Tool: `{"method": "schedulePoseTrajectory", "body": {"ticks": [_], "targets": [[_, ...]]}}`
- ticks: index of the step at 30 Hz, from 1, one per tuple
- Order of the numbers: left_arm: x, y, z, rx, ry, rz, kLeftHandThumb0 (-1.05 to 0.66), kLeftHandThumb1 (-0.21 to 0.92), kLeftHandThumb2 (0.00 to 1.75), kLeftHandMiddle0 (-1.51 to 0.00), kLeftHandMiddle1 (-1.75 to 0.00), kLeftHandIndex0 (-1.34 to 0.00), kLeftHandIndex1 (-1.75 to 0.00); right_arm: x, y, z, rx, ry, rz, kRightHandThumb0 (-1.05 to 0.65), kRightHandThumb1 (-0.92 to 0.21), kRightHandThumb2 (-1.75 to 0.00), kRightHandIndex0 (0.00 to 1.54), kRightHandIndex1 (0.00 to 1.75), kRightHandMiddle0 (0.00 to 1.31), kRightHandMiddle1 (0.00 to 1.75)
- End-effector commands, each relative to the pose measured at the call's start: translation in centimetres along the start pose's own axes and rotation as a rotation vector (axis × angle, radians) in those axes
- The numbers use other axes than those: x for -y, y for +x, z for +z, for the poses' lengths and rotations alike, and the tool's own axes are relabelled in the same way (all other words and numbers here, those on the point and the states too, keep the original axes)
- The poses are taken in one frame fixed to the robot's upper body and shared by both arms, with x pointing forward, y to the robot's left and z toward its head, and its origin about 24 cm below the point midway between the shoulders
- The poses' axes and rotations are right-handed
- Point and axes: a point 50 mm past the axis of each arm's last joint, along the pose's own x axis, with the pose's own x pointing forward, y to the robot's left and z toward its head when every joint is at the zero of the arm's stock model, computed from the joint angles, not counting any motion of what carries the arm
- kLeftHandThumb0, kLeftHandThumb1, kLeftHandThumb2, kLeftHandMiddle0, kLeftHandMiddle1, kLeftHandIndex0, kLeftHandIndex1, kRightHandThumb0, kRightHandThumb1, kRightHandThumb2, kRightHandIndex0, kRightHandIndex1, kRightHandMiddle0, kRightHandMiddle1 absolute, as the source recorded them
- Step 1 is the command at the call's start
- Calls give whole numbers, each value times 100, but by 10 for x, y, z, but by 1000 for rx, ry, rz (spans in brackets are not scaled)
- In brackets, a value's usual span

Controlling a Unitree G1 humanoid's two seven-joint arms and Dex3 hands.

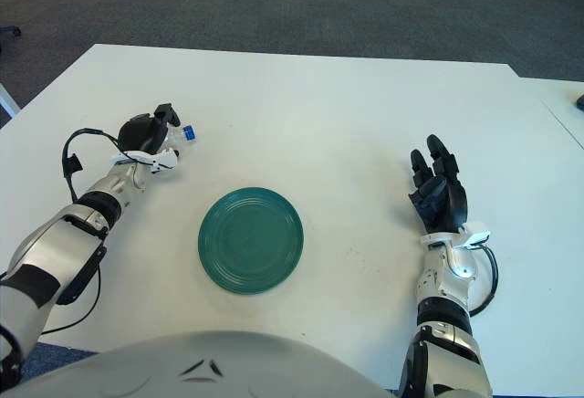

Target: Put the bottle into the plate.

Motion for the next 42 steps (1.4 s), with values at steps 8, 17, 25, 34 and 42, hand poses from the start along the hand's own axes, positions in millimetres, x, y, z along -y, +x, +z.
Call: {"method": "schedulePoseTrajectory", "body": {"ticks": [8, 17, 25, 34, 42], "targets": [[-14, -3, 20, 155, -19, 90, 0, -2, 164, -91, -157, -65, -175, -6, -14, -19, -66, 64, -40, -99, -92, -113, 13, 1, 0, 36], [-50, 2, 32, 275, 35, 224, 0, 3, 160, -86, -162, -61, -175, -8, -15, -22, -86, 65, -32, -99, -92, -111, 13, 1, 0, 35], [-84, -8, 58, 429, 60, 346, 0, 7, 159, -80, -171, -57, -175, -14, -18, -29, -112, 50, -10, -99, -92, -110, 12, 0, 0, 34], [-85, -39, 112, 626, 27, 334, 0, 6, 161, -82, -170, -58, -175, -20, -20, -33, -136, 41, 3, -100, -92, -110, 12, 0, 0, 32], [-99, -66, 129, 740, 25, 345, 0, 5, 161, -82, -170, -58, -175, -25, -21, -39, -171, 16, 19, -100, -92, -111, 12, 0, 0, 31]]}}
